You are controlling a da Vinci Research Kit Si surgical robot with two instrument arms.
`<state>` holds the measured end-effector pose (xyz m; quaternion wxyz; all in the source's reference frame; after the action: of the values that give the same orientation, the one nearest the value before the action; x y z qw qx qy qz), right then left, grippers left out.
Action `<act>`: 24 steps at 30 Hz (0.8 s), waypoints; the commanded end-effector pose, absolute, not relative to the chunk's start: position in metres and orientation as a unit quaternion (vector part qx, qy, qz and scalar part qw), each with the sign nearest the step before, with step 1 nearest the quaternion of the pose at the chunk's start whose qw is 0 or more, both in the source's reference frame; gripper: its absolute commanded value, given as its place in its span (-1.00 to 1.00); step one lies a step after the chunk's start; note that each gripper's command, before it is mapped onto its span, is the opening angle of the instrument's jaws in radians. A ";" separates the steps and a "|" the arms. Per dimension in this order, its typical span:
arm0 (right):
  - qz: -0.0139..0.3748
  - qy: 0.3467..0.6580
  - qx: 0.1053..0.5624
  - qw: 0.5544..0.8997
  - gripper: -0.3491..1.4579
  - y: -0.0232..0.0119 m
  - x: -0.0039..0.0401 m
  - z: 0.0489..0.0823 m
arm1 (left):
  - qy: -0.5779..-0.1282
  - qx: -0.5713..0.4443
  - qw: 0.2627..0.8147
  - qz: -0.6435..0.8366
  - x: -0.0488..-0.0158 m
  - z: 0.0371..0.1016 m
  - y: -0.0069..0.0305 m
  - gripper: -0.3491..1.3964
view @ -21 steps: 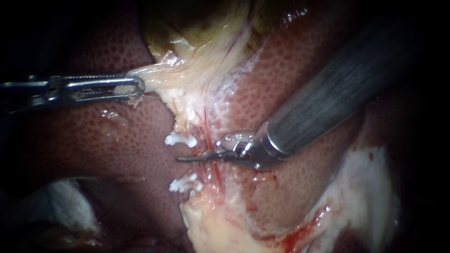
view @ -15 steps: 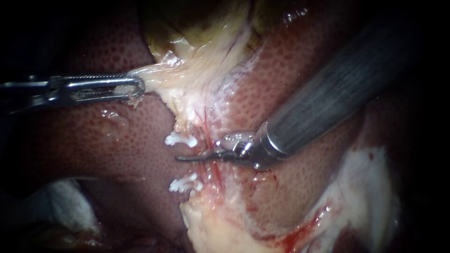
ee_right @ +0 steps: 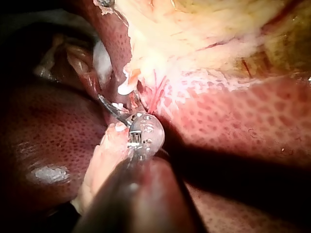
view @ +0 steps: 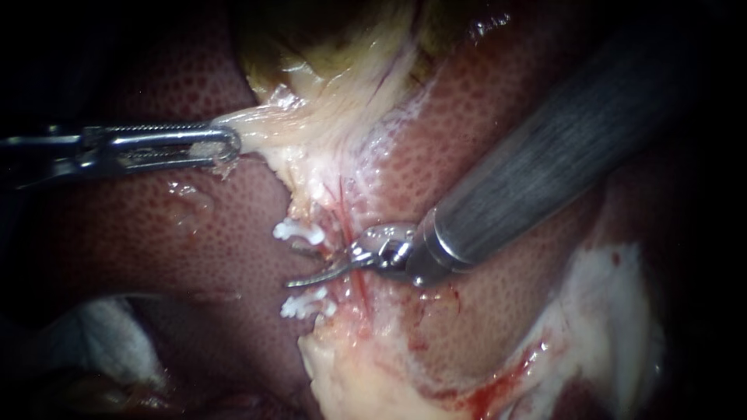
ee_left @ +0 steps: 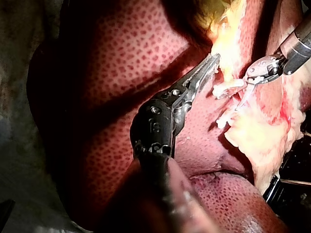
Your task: Go back from the cut left tube
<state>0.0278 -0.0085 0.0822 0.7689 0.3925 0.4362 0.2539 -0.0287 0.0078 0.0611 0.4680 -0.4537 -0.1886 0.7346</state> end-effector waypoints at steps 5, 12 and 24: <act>0.242 0.440 0.388 0.772 0.91 -0.0089 0.0273 0.0819 | -0.189 -0.454 0.468 0.735 -0.0286 0.0611 0.0078 -1.00; 0.166 0.471 0.355 0.790 0.97 -0.0099 0.0245 0.0809 | -0.189 -0.454 0.468 0.735 -0.0286 0.0612 0.0078 -1.00; 0.143 0.485 0.285 0.815 0.97 -0.0065 0.0150 0.0765 | -0.189 -0.454 0.468 0.735 -0.0286 0.0614 0.0079 -1.00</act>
<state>0.0143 -0.0060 0.0760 0.8169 0.2787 0.4853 0.1397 -0.0286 0.0079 0.0614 0.4682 -0.4536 -0.1883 0.7346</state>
